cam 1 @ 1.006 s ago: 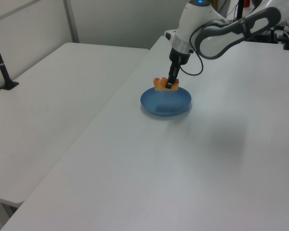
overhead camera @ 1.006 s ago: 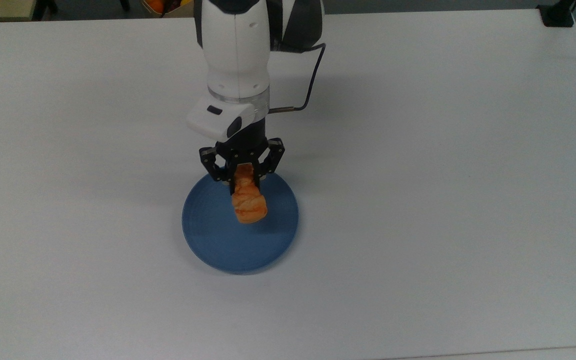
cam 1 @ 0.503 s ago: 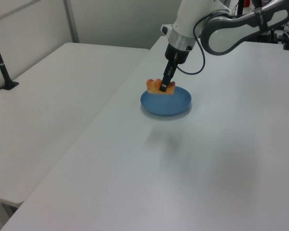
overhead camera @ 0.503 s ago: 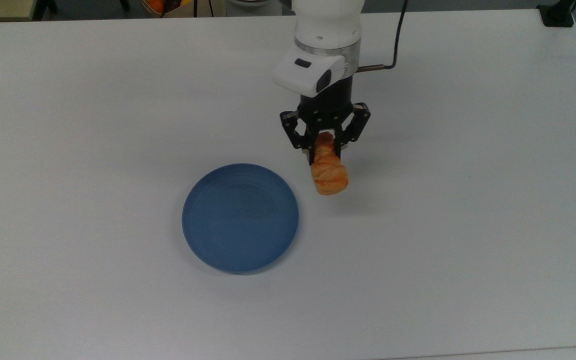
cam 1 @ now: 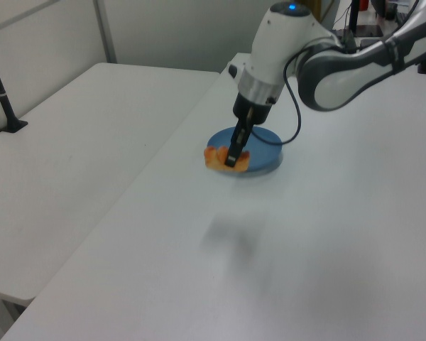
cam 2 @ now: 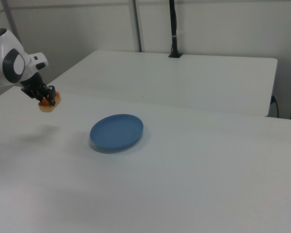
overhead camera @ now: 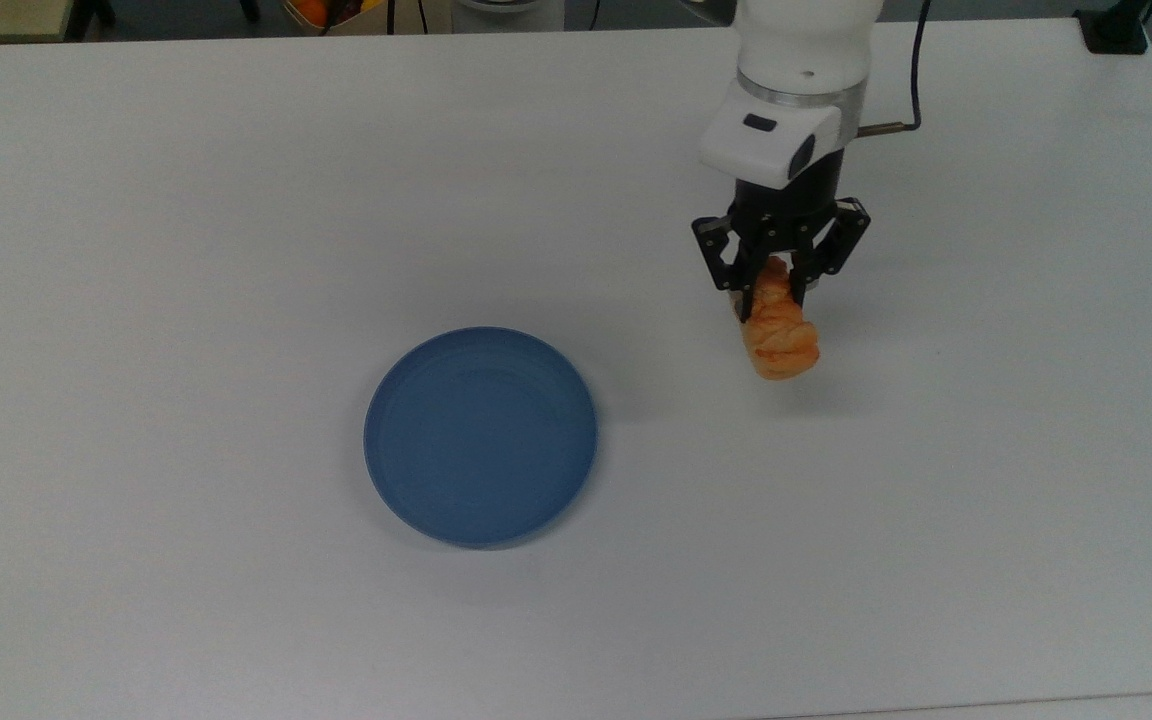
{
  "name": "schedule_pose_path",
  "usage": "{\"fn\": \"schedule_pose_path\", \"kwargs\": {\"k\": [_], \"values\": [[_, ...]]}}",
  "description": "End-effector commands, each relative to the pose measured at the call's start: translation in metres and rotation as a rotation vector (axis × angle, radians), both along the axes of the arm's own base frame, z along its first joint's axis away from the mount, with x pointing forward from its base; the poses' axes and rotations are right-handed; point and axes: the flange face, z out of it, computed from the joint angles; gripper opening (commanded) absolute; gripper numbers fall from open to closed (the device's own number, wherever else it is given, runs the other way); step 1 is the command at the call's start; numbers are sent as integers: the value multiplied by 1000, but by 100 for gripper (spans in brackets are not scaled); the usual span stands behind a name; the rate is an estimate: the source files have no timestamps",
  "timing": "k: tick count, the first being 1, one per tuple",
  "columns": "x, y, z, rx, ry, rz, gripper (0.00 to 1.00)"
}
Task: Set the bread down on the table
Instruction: 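Lift the bread roll off the plate and carry it beside the plate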
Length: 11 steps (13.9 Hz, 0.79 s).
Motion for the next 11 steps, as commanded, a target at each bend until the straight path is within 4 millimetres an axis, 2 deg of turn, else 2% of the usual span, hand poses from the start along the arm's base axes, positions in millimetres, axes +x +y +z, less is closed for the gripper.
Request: {"fn": "schedule_pose_path", "kwargs": {"k": [1, 3, 5, 7, 11], "values": [[7, 42, -28, 4, -20, 1, 43], [9, 49, -47, -1, -21, -3, 43], [9, 66, -67, 25, -38, -6, 43], [16, 71, -86, 33, -34, -31, 43], [21, 88, -109, 83, -69, -64, 43]]}}
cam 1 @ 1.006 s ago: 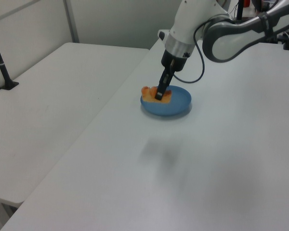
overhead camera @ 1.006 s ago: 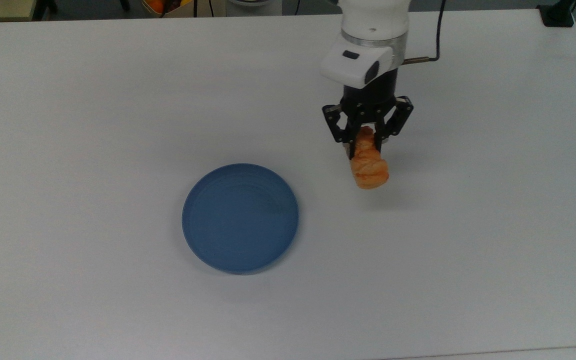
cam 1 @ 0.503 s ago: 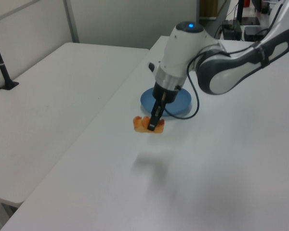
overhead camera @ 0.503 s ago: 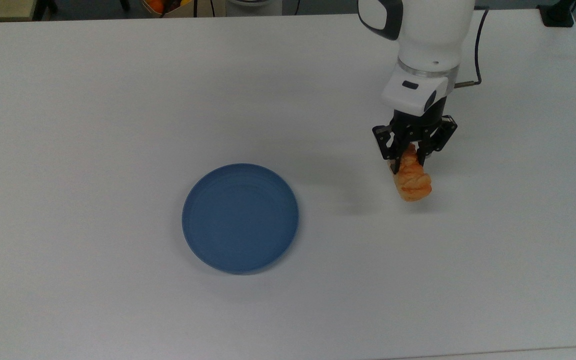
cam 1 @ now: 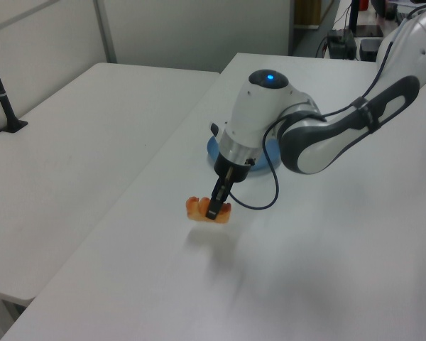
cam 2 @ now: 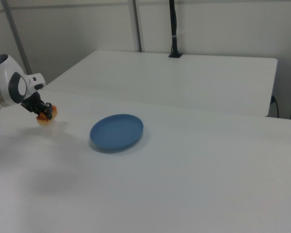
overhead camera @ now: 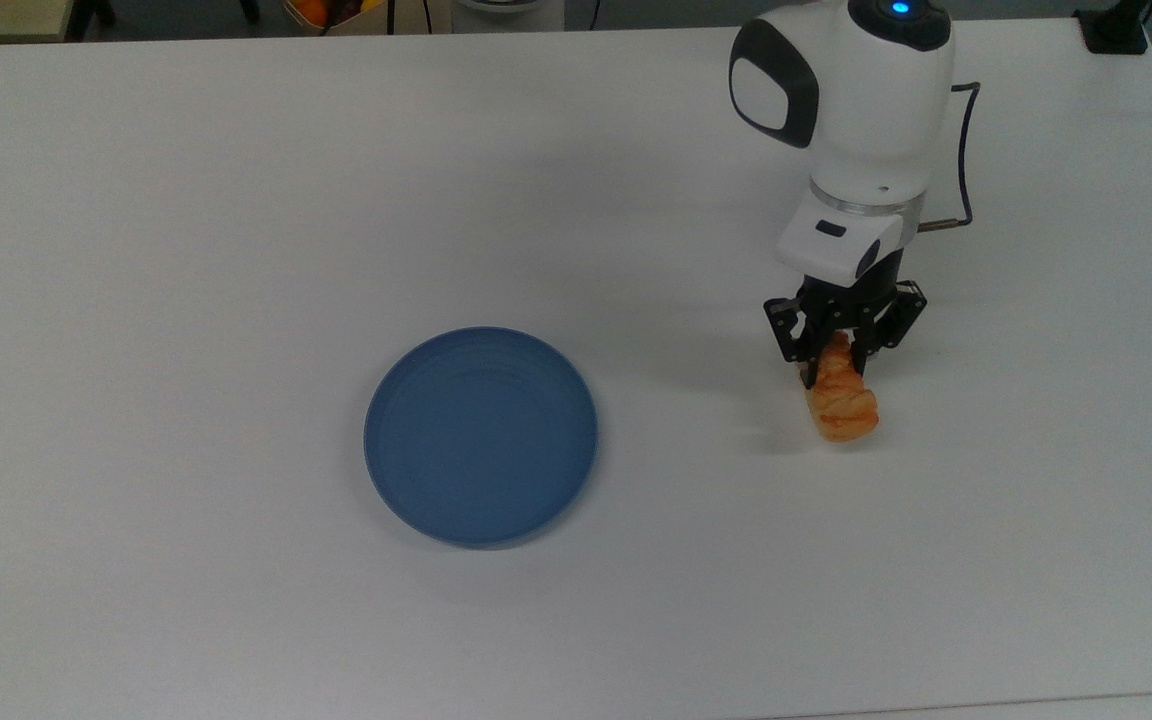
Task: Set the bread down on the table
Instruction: 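Lower the bread roll onto the table and open the gripper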
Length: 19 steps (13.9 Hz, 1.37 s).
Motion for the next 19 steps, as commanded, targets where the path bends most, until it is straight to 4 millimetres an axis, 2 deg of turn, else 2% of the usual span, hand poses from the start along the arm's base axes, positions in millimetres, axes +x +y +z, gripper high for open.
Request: {"fn": "schedule_pose_path", "kwargs": {"k": [1, 4, 5, 9, 10, 11, 13, 14, 16, 18, 19], "values": [[8, 17, -18, 42, -54, -41, 44], [5, 27, -26, 45, -61, -25, 46], [5, 29, -36, 43, -55, -25, 46], [7, 30, -38, 45, -58, -24, 48], [6, 31, -38, 44, -59, -22, 56], [4, 34, -39, 39, -57, -16, 75], [4, 32, -40, 31, -58, -12, 90], [4, 32, -38, 31, -58, -14, 100], [5, 28, -26, 39, -60, -24, 100], [3, 24, 0, 57, -74, -32, 100], [1, 7, 20, 60, -72, -50, 100]]}}
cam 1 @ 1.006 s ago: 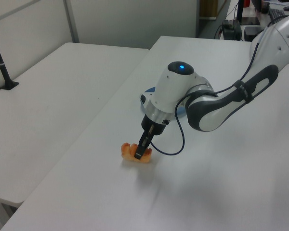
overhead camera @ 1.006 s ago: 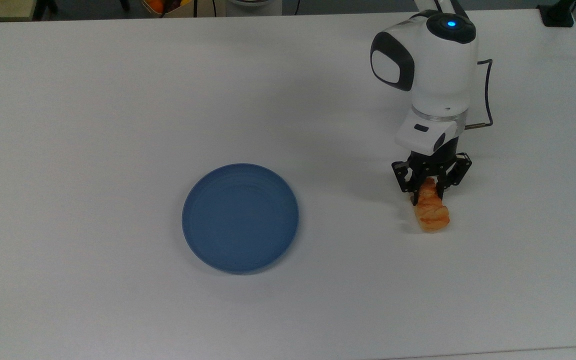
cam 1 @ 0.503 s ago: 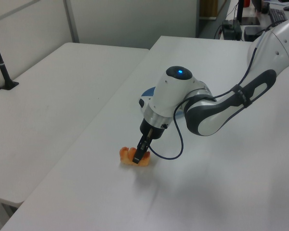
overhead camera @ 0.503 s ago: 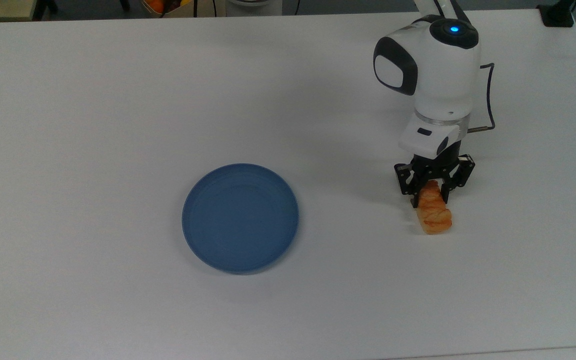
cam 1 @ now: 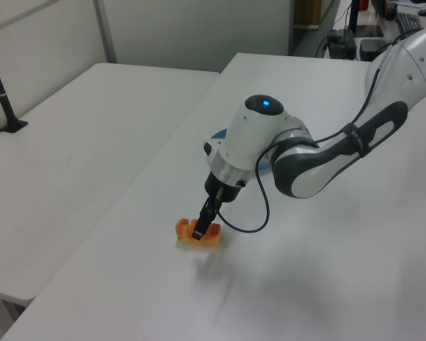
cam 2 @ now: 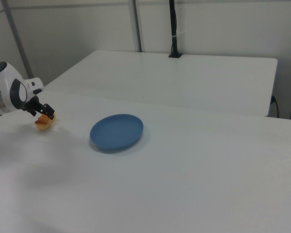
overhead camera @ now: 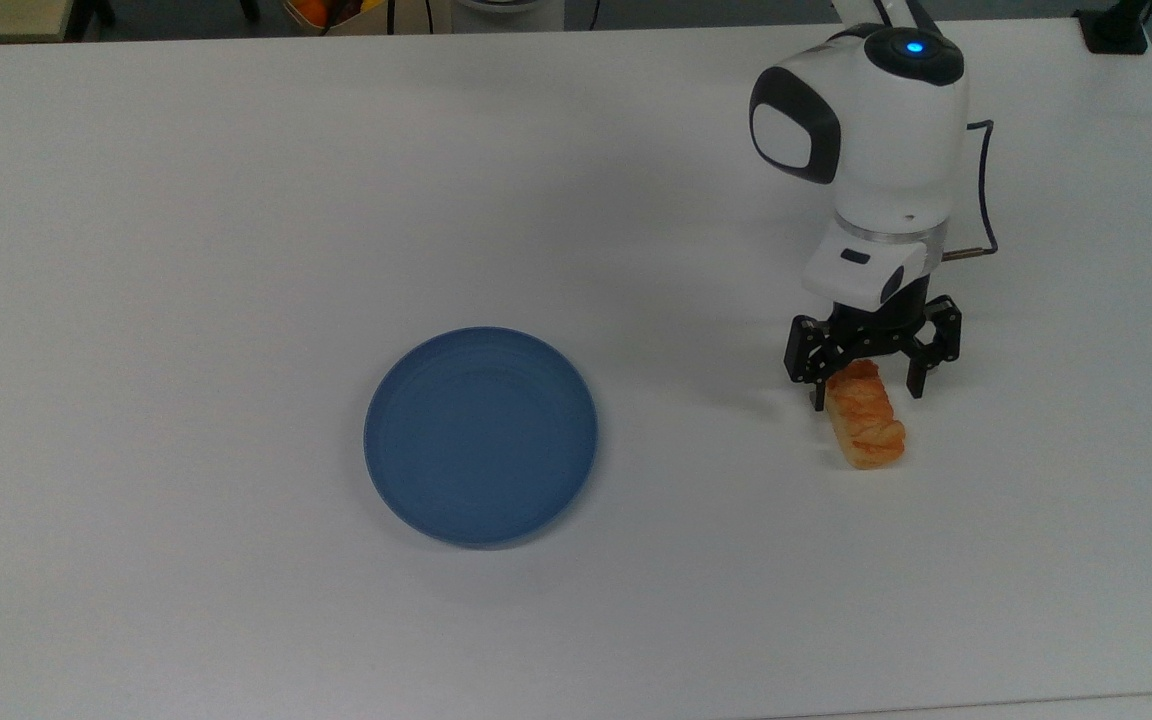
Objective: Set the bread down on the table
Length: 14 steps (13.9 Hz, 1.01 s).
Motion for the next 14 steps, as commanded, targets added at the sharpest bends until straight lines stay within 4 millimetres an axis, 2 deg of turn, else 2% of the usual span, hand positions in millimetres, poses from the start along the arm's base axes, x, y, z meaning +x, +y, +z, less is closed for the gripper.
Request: {"fn": "schedule_pose_path", "kwargs": {"k": [1, 3, 5, 6, 8, 9, 12, 14], "values": [[-7, -31, 59, 3, -9, -52, 100], [-11, -61, 102, -42, 45, -97, 100], [-15, -82, 125, -45, 73, -132, 100], [-17, -105, 145, -40, 99, -170, 100], [-25, -129, 177, -21, 140, -196, 100], [-33, -150, 202, -7, 175, -193, 100], [-49, -191, 237, 1, 269, -185, 100], [-68, -208, 255, -1, 314, -201, 100]]}}
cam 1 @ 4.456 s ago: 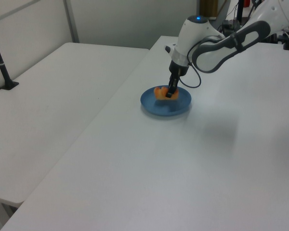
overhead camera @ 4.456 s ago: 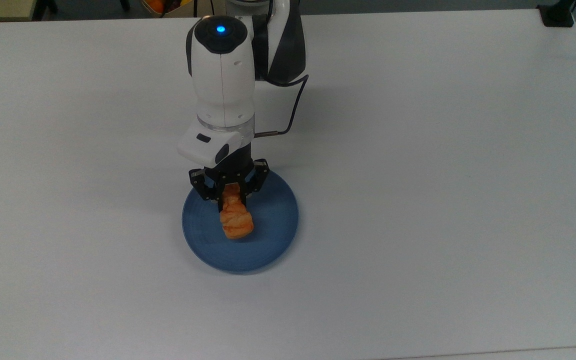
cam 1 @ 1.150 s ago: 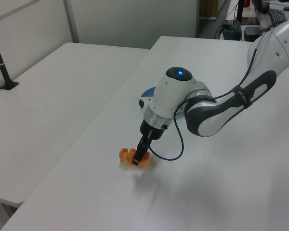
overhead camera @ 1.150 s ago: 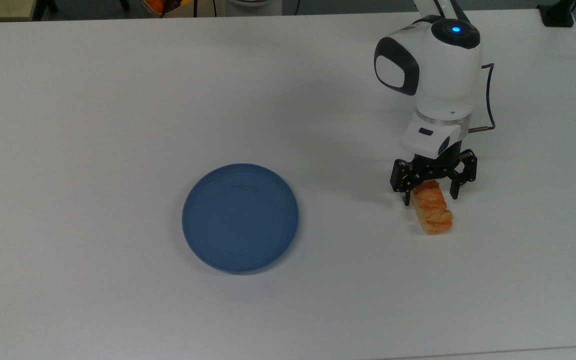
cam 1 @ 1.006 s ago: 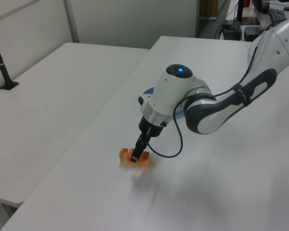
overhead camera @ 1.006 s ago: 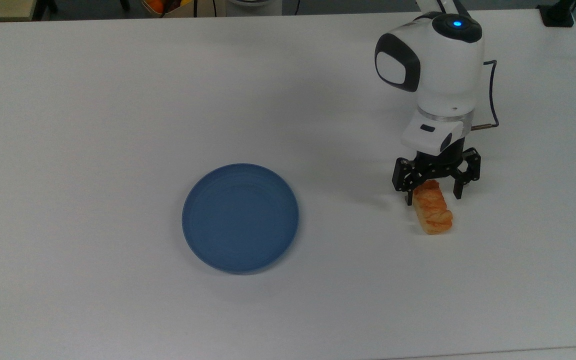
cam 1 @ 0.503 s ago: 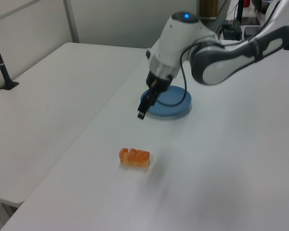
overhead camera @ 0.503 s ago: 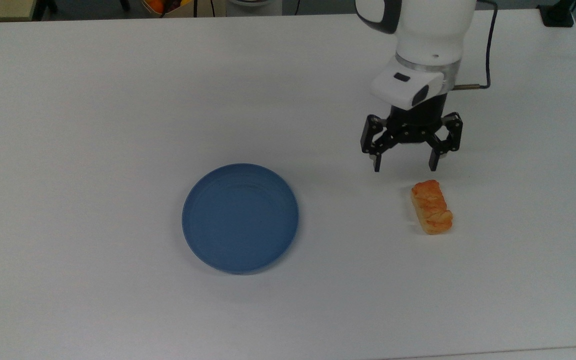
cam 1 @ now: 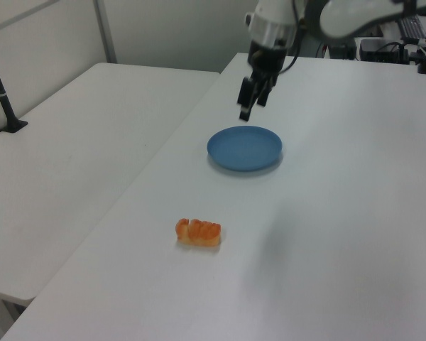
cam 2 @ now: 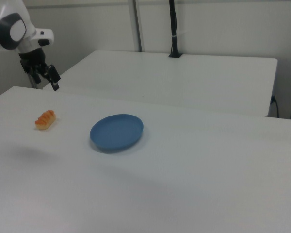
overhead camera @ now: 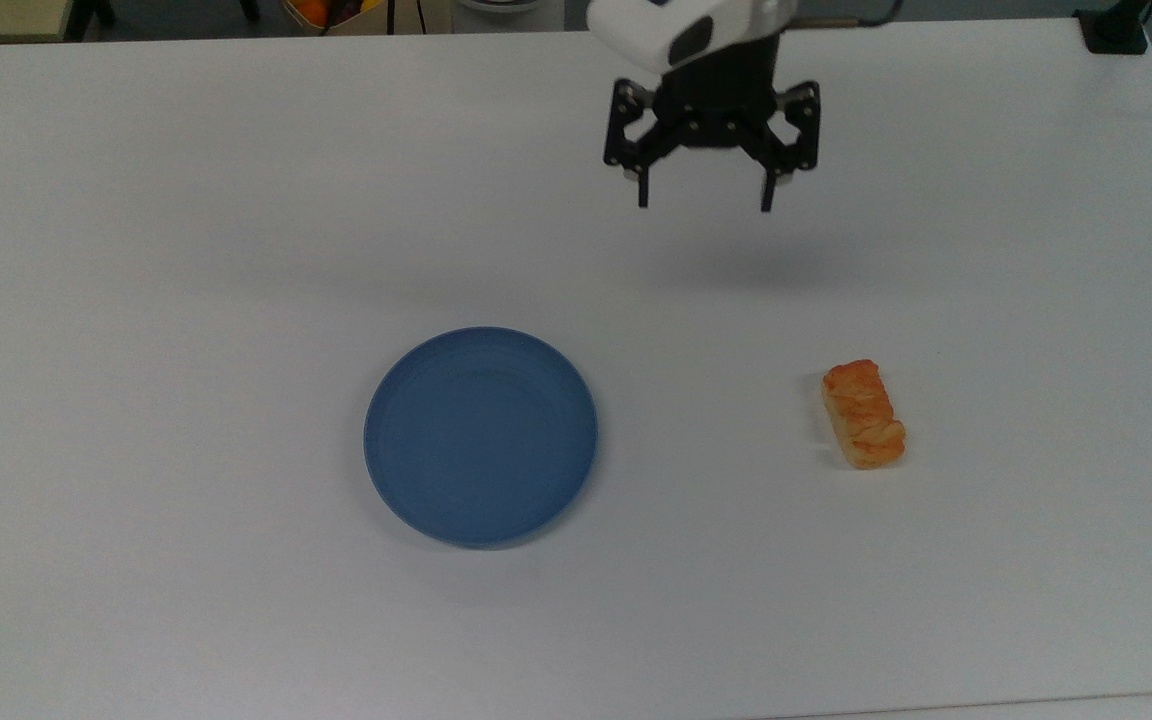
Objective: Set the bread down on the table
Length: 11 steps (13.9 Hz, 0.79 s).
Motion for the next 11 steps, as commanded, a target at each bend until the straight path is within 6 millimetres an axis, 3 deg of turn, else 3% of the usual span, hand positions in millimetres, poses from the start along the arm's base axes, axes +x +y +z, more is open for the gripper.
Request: {"fn": "schedule_pose_path", "kwargs": {"k": [1, 5, 8, 11], "values": [[-44, -38, 31, 6, 92, -6, 100], [-91, -89, 55, -14, 167, -54, 100], [-99, -126, 63, 18, 160, -75, 100], [-103, -129, 62, 36, 160, 20, 100]]}}
